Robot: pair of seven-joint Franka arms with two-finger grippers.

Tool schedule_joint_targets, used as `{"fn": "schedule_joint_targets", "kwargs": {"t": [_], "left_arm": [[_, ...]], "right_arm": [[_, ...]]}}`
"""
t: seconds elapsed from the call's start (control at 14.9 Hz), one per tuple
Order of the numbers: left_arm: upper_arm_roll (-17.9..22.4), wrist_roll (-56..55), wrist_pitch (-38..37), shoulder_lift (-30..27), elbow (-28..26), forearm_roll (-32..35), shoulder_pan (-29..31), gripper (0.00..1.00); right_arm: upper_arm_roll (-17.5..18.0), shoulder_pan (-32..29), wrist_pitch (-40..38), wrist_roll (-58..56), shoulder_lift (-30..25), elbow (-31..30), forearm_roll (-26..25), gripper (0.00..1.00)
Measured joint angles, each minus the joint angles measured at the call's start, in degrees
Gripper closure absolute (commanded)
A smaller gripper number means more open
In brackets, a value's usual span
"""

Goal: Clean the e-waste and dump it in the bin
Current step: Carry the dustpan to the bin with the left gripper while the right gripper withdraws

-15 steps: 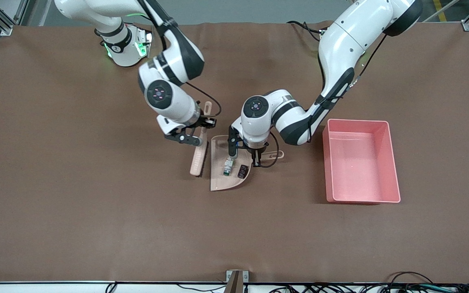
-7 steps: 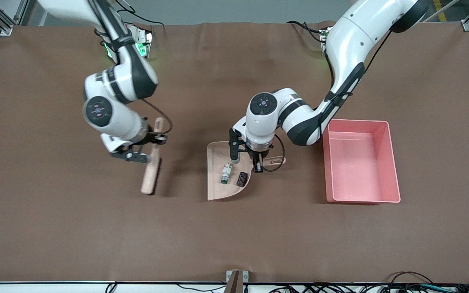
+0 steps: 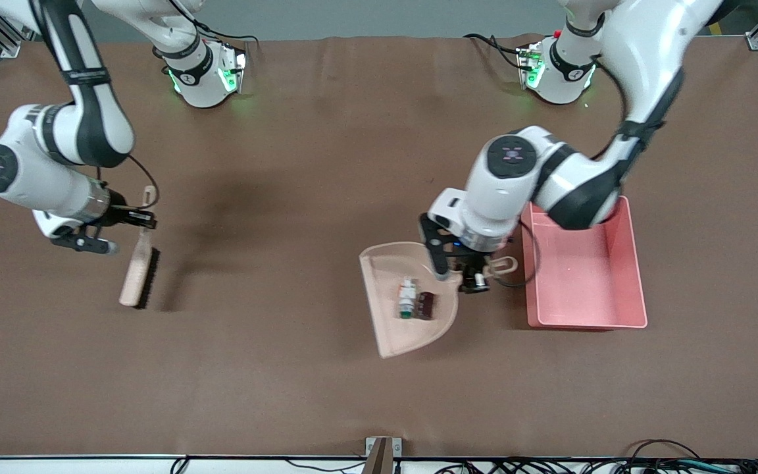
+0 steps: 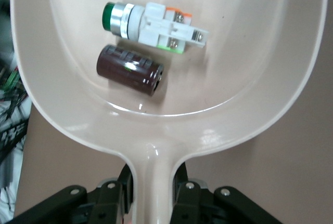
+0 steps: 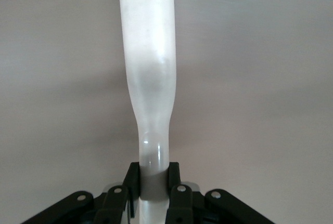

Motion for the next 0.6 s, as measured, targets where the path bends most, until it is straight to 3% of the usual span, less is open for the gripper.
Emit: {"fn": "schedule_joint_targets", "kwargs": {"t": [0.34,0.6], "left_arm": [[-15.4,8.4,-9.7,-0.5,-1.1,0.1,23.0,0.99],[-18.9,16.3,-14.6,-2.6,-1.8,0.2,33.3,0.99]], "right_arm": [[0.4,-3.7,7.8,-0.7,-1.8,-8.9,-0.8,1.00],[0.7,-4.0,10.5,-6.1,-2.3,-11.5,-0.9,1.00]]}}
